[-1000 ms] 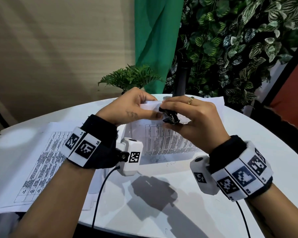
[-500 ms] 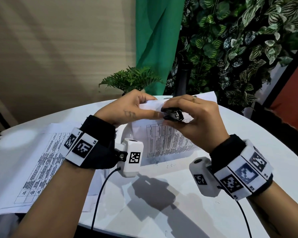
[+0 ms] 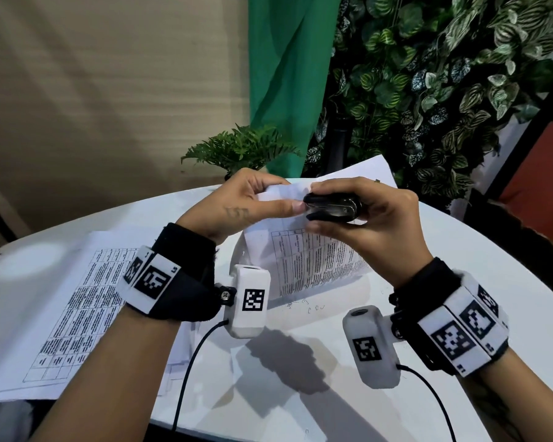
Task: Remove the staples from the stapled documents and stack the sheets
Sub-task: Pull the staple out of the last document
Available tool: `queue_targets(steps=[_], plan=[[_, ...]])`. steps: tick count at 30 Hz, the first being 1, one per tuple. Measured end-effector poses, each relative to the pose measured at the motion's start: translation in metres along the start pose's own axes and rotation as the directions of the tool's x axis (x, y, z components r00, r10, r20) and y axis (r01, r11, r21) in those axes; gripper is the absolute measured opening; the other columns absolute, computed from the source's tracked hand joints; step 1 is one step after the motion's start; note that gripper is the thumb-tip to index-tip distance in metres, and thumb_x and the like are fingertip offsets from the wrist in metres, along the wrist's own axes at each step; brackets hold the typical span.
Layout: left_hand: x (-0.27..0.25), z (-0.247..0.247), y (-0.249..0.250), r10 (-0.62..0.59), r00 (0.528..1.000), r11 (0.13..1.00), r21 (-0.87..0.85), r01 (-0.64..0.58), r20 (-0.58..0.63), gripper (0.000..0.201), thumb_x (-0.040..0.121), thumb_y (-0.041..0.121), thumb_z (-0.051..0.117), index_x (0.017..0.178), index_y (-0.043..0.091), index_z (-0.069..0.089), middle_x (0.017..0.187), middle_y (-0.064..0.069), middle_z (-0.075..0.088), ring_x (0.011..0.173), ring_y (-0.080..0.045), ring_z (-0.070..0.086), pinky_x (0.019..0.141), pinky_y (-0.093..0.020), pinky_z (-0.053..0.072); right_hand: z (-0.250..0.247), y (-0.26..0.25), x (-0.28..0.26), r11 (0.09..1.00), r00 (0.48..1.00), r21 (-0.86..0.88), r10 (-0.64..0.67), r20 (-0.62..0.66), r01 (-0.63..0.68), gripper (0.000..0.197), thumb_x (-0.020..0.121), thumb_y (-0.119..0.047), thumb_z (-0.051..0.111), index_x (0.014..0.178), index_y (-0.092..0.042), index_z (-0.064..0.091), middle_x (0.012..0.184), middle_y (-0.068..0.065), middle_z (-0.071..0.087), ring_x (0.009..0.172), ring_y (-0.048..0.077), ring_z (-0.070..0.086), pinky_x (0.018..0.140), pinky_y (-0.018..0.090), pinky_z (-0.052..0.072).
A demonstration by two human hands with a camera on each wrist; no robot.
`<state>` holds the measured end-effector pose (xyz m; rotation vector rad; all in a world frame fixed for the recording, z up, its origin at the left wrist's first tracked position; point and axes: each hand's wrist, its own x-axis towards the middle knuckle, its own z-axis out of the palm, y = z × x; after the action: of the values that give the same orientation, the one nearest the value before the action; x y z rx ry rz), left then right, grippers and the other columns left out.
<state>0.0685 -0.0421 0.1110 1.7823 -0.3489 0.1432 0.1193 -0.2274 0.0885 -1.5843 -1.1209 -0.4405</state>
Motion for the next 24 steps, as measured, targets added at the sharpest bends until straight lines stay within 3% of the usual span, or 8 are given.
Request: queue_targets(steps=[3, 6, 10, 12, 15, 17, 21, 24], plan=[[-0.001, 0.001, 0.000, 0.009, 1.000, 1.000, 0.001, -0.009, -0.009, 0.011, 0.072, 0.014, 0.067, 0.066, 0.020, 0.074, 0.065, 0.006, 0.069, 0.060, -0.005, 0.063, 0.059, -0.014, 0.047, -0.001, -0.001, 0.001, 0.999, 1.000, 0.038, 0.021, 0.006, -0.021, 0.038, 0.064, -0.018, 0.082, 0.098, -0.016, 0.067, 0.095, -0.001, 0.071, 0.088, 0.012, 0.070, 0.080, 0.029, 0.056], [0.001, 0.003, -0.004, 0.040, 0.998, 0.998, 0.043, -0.038, -0.050, 0.011, 0.071, 0.014, 0.077, 0.063, 0.020, 0.072, 0.062, 0.007, 0.063, 0.058, -0.006, 0.054, 0.056, -0.014, 0.040, -0.001, -0.001, 0.001, 0.999, 1.000, 0.034, 0.012, 0.017, -0.013, 0.037, 0.064, -0.018, 0.082, 0.098, -0.016, 0.067, 0.095, -0.002, 0.071, 0.088, 0.011, 0.069, 0.080, 0.029, 0.056], [0.005, 0.005, -0.009, 0.080, 0.989, 0.990, 0.123, -0.065, -0.122, 0.013, 0.076, 0.011, 0.075, 0.065, 0.011, 0.067, 0.059, 0.005, 0.050, 0.057, -0.007, 0.041, 0.052, -0.018, 0.030, -0.002, -0.001, 0.000, 0.998, 0.999, -0.053, -0.034, 0.014, 0.035, 0.036, 0.066, -0.021, 0.081, 0.098, -0.012, 0.069, 0.094, -0.003, 0.070, 0.088, 0.010, 0.068, 0.080, 0.028, 0.056], [0.005, 0.007, -0.011, 0.118, 0.981, 0.981, 0.173, -0.090, -0.156, 0.018, 0.074, 0.020, 0.077, 0.066, 0.008, 0.068, 0.061, 0.000, 0.048, 0.058, -0.012, 0.040, 0.053, -0.024, 0.028, -0.002, -0.002, 0.000, 0.986, 0.996, -0.143, -0.083, 0.016, 0.085, 0.034, 0.066, -0.020, 0.081, 0.096, -0.008, 0.070, 0.093, 0.000, 0.071, 0.087, 0.012, 0.067, 0.077, 0.026, 0.055], [0.004, 0.013, -0.012, 0.165, 0.961, 0.962, 0.250, -0.108, -0.220, 0.016, 0.067, 0.035, 0.072, 0.056, 0.026, 0.066, 0.054, 0.013, 0.049, 0.055, -0.006, 0.042, 0.054, -0.023, 0.029, 0.004, -0.002, 0.001, 0.931, 0.983, -0.317, -0.178, 0.038, 0.181, 0.026, 0.068, -0.014, 0.079, 0.090, -0.003, 0.069, 0.090, 0.005, 0.069, 0.082, 0.018, 0.064, 0.072, 0.026, 0.053], [0.006, 0.016, -0.014, 0.181, 0.946, 0.943, 0.321, -0.090, -0.269, 0.021, 0.068, 0.032, 0.071, 0.050, 0.037, 0.062, 0.049, 0.015, 0.049, 0.052, 0.001, 0.040, 0.054, -0.021, 0.028, 0.008, -0.001, 0.001, 0.882, 0.974, -0.416, -0.223, 0.051, 0.224, 0.022, 0.070, -0.012, 0.076, 0.087, -0.001, 0.068, 0.088, 0.009, 0.067, 0.079, 0.026, 0.063, 0.067, 0.038, 0.054], [0.008, 0.019, -0.014, 0.205, 0.941, 0.913, 0.399, -0.085, -0.270, 0.018, 0.065, 0.046, 0.063, 0.049, 0.040, 0.058, 0.046, 0.014, 0.044, 0.049, 0.003, 0.036, 0.054, -0.024, 0.026, 0.013, 0.001, 0.000, 0.825, 0.966, -0.507, -0.249, 0.070, 0.249, 0.018, 0.072, -0.011, 0.072, 0.086, 0.000, 0.067, 0.089, 0.013, 0.066, 0.078, 0.033, 0.062, 0.060, 0.042, 0.053], [0.009, 0.015, -0.015, 0.165, 0.920, 0.911, 0.412, -0.004, -0.356, 0.015, 0.058, 0.050, 0.057, 0.051, 0.038, 0.062, 0.047, 0.013, 0.052, 0.052, -0.005, 0.048, 0.058, -0.025, 0.039, 0.011, 0.000, -0.001, 0.783, 0.964, -0.570, -0.258, 0.067, 0.249, 0.017, 0.071, -0.009, 0.073, 0.084, 0.001, 0.066, 0.087, 0.014, 0.065, 0.077, 0.034, 0.061, 0.058, 0.040, 0.052]])
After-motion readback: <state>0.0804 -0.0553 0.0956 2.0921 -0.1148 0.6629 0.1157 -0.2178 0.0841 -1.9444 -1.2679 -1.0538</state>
